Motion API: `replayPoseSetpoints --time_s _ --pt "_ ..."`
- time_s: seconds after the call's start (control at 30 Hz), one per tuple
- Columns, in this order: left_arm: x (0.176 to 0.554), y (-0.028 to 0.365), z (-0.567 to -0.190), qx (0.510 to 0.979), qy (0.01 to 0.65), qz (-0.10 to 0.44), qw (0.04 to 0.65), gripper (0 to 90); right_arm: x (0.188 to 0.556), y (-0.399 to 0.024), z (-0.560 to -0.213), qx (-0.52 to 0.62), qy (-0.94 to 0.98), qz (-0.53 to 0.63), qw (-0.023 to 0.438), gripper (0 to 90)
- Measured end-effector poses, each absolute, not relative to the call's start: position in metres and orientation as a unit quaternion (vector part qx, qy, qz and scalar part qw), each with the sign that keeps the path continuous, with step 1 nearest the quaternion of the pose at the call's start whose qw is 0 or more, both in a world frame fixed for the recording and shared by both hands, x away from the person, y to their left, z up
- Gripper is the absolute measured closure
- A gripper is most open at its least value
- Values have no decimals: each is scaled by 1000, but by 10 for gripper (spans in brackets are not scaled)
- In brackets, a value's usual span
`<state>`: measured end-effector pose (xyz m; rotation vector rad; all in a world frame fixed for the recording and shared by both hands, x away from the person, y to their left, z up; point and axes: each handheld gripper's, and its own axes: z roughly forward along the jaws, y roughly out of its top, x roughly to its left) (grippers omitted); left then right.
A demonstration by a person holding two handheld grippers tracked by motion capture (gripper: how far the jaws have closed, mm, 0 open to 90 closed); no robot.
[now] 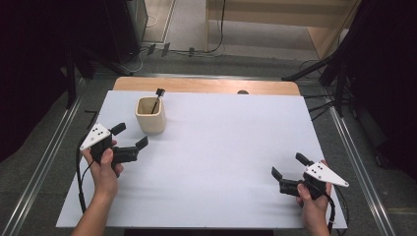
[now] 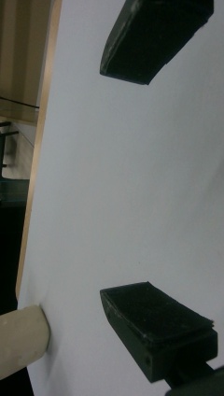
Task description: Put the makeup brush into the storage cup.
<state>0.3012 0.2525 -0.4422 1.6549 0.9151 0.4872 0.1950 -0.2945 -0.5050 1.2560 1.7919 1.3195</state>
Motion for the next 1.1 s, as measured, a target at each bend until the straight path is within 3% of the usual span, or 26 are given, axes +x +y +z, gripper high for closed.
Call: replayPoseSetpoints --time_s 0.63,1.1 --pt "265 257 -468 704 384 203 562 0 195 -294 -505 467 673 493 292 0" --pt "242 285 -479 706 387 219 550 0 193 -296 -504 469 672 492 295 0"
